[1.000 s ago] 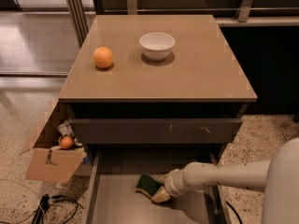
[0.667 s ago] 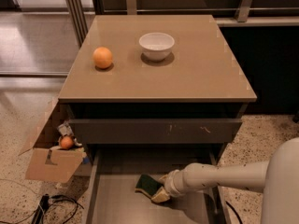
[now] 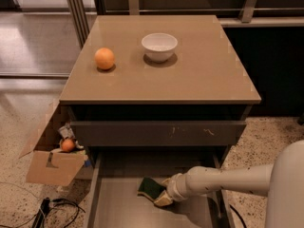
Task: Place sponge into middle drawer
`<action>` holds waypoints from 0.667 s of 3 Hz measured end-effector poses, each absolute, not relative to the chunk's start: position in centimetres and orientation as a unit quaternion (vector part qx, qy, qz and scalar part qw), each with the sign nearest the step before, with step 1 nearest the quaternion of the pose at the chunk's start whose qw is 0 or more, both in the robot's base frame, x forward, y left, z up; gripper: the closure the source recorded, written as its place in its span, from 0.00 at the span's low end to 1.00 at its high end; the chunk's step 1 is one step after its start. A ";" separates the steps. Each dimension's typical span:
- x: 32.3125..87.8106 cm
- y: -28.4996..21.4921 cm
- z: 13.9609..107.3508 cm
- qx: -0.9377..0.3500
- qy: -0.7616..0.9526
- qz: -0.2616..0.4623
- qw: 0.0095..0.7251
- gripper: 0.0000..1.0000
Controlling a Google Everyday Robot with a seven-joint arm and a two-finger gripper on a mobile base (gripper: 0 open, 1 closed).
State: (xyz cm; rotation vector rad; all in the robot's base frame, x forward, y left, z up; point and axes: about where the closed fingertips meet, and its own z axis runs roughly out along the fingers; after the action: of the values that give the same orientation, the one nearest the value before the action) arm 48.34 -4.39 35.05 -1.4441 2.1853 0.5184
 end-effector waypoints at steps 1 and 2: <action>48.3 -4.4 35.1 -0.526 0.796 0.189 0.234 0.18; 48.3 -4.4 35.1 -0.526 0.796 0.189 0.234 0.00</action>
Offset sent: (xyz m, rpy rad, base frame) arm 0.0000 0.0000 0.0000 0.0000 0.0000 0.0000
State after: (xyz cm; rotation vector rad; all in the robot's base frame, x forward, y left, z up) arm 48.34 -4.39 35.05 -1.4442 2.1853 0.5185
